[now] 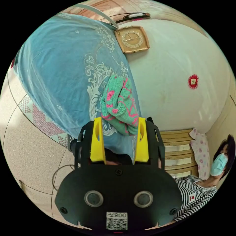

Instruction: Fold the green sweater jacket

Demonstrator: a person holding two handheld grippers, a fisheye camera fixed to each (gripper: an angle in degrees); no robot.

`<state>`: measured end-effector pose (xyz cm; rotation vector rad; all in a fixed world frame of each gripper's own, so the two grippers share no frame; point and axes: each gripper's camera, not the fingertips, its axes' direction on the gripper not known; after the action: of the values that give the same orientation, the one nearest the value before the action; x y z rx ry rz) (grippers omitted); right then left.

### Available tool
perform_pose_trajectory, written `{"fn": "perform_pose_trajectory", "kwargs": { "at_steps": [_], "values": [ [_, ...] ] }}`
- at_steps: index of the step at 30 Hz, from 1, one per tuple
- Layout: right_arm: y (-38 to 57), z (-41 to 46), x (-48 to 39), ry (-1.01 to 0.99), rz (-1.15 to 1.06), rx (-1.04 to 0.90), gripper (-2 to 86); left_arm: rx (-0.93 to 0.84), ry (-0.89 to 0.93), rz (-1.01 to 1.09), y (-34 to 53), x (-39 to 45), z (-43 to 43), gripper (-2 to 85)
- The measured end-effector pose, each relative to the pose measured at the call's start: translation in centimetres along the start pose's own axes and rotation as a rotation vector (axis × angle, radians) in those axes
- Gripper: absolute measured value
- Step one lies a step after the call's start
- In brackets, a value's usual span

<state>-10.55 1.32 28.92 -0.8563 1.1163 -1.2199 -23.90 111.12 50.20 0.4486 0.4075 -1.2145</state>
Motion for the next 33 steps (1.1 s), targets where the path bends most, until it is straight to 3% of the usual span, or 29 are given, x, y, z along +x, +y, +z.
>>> {"fn": "perform_pose_trajectory", "kwargs": {
  "at_steps": [5, 11, 22, 27, 33],
  "values": [
    [4.1, -2.8, 8.1, -0.117, 0.187, 0.024, 13.0, 0.014, 0.210, -0.187, 1.1, -4.7, 0.9, 21.1],
    [4.7, -2.9, 14.1, -0.172, 0.289, -0.016, 16.7, 0.000, 0.293, -0.240, 0.8, -5.9, 1.8, 21.2],
    [5.6, -2.9, 20.1, -0.261, 0.354, -0.028, 19.6, -0.051, 0.308, -0.248, 0.6, -4.9, 2.6, 17.3],
    [5.5, -2.5, 20.7, -0.207, 0.361, -0.080, 19.5, -0.085, 0.288, -0.262, 0.7, -3.2, 3.7, 12.1],
    [6.9, -4.3, 20.8, -0.189, 0.351, -0.127, 16.0, -0.100, 0.204, -0.129, 1.5, 3.1, 3.7, 9.8]
  ]
}}
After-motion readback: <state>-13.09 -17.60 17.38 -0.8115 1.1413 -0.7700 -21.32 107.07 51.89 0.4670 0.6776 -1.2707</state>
